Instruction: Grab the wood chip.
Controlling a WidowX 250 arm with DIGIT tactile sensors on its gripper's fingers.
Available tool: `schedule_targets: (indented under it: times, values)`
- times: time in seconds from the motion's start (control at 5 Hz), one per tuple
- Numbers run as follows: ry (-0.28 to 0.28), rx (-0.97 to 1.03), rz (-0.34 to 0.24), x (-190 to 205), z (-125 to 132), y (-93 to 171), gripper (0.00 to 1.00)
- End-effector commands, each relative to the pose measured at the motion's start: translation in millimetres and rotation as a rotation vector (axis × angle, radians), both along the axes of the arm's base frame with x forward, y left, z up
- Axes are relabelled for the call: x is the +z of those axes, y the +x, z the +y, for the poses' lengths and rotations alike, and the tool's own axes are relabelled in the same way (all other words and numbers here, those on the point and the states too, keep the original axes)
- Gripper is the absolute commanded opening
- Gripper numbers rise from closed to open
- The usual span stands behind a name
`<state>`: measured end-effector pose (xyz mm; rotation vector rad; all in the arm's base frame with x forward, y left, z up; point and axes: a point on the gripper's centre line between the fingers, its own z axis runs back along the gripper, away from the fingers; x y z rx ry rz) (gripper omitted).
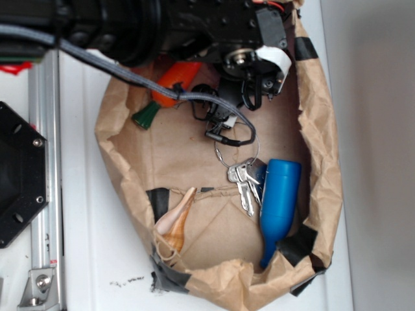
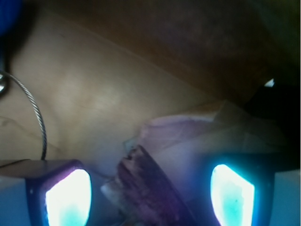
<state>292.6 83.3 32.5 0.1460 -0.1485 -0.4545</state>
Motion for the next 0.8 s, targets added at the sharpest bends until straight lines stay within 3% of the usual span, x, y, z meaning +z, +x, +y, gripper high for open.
schedule_targets:
  times: [0.0, 0.4, 0.6]
  values:
    - [0.036, -0.029, -0.046, 1.2, 5.0, 12.1, 1.00]
    - [-0.054, -0.102, 0.025, -0.5, -0.7, -22.7, 1.00]
    - [-0.049, -0.067, 0.010, 2.1, -0.5, -25.3, 0.00]
